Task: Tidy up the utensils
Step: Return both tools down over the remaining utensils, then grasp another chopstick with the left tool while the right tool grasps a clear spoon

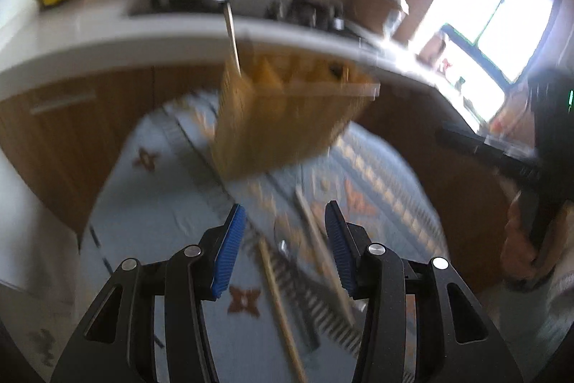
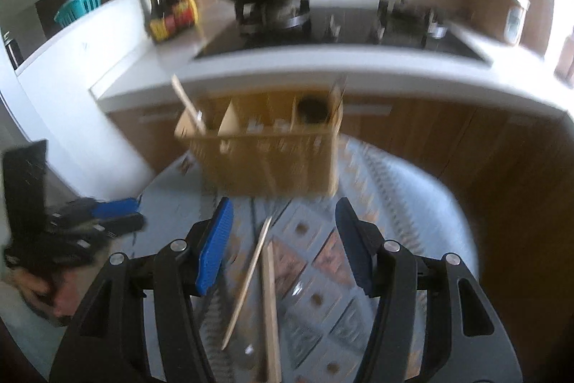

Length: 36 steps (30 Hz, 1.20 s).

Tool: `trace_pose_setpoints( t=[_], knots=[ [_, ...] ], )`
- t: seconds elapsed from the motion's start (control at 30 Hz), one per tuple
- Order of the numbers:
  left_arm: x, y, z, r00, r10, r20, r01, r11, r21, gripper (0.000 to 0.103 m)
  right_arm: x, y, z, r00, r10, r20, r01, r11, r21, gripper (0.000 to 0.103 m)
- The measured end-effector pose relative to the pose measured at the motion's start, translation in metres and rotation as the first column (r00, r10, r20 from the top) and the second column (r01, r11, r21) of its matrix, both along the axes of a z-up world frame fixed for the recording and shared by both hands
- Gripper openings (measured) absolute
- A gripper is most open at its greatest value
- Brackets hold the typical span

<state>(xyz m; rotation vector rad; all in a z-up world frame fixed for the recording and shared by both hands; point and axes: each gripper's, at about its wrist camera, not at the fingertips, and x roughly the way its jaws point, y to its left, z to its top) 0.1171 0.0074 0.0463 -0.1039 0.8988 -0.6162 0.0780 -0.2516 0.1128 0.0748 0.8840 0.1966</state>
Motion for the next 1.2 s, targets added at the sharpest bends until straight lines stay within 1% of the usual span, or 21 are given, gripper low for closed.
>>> trace_pose_setpoints(
  t=[0.03, 0.1, 0.13, 0.23, 0.3, 0.37, 0.43, 0.53, 0.57, 0.67, 0.7, 0.87, 1.1, 1.2],
  knots=[
    [-0.001, -0.005, -0.010, 1.000, -0.018, -0.017, 0.018, 0.999, 0.039, 0.044, 0.001, 0.001, -0.005, 1.000, 0.001, -0.027, -0.001, 1.000, 0.007, 0.055],
    [-0.001, -0.010, -0.026, 0.999, -0.032, -0.044, 0.035, 0.996, 0.077, 0.042, 0.006, 0.003, -0.018, 0.997, 0.005, -0.078, -0.004, 1.000, 0.007, 0.055],
    [-0.001, -0.008, -0.036, 0.998, -0.020, -0.057, 0.024, 0.997, 0.079, 0.039, 0.008, 0.005, -0.026, 0.995, 0.004, -0.102, -0.004, 1.000, 0.003, 0.055],
    [0.002, -0.007, -0.057, 0.994, -0.012, -0.107, 0.021, 0.997, 0.077, 0.039, 0.013, 0.010, -0.049, 0.985, 0.021, -0.173, -0.021, 1.000, 0.005, 0.055],
    [0.003, -0.010, -0.067, 0.991, -0.019, -0.131, 0.031, 0.995, 0.091, 0.039, 0.017, 0.013, -0.063, 0.974, 0.026, -0.226, -0.026, 1.000, 0.001, 0.055],
    [0.005, -0.018, -0.078, 0.986, -0.044, -0.158, 0.064, 0.991, 0.120, 0.039, 0.020, 0.012, -0.080, 0.960, 0.029, -0.280, -0.031, 1.000, -0.004, 0.049],
    [0.005, -0.026, -0.086, 0.983, -0.058, -0.174, 0.085, 0.984, 0.155, 0.039, 0.024, 0.011, -0.096, 0.943, 0.025, -0.333, -0.030, 1.000, -0.008, 0.039],
    [0.006, -0.035, -0.095, 0.981, -0.062, -0.183, 0.097, 0.977, 0.192, 0.038, 0.026, 0.009, -0.125, 0.913, 0.019, -0.408, -0.029, 0.999, -0.020, 0.032],
    [0.006, -0.037, -0.098, 0.981, -0.063, -0.185, 0.100, 0.975, 0.200, 0.035, 0.026, 0.009, -0.133, 0.904, 0.017, -0.427, -0.033, 0.999, -0.031, 0.031],
    [0.006, -0.040, -0.100, 0.983, -0.067, -0.171, 0.104, 0.971, 0.217, 0.035, 0.022, 0.008, -0.150, 0.883, 0.028, -0.469, -0.044, 0.999, -0.025, 0.031],
    [0.006, -0.041, -0.101, 0.983, -0.067, -0.169, 0.103, 0.970, 0.220, 0.035, 0.021, 0.009, -0.154, 0.879, 0.030, -0.477, -0.045, 0.999, -0.021, 0.031],
    [0.006, -0.043, -0.100, 0.987, -0.067, -0.148, 0.103, 0.962, 0.253, 0.032, 0.017, 0.018, -0.158, 0.882, 0.034, -0.470, -0.063, 0.997, -0.046, 0.031],
    [0.006, -0.043, -0.100, 0.987, -0.069, -0.147, 0.105, 0.961, 0.256, 0.032, 0.014, 0.046, -0.162, 0.889, 0.013, -0.457, -0.085, 0.987, -0.137, 0.031],
    [0.003, -0.047, -0.099, 0.985, -0.085, -0.149, 0.126, 0.946, 0.297, 0.033, 0.019, 0.067, -0.163, 0.894, 0.020, -0.448, -0.106, 0.980, -0.168, 0.033]
  ],
)
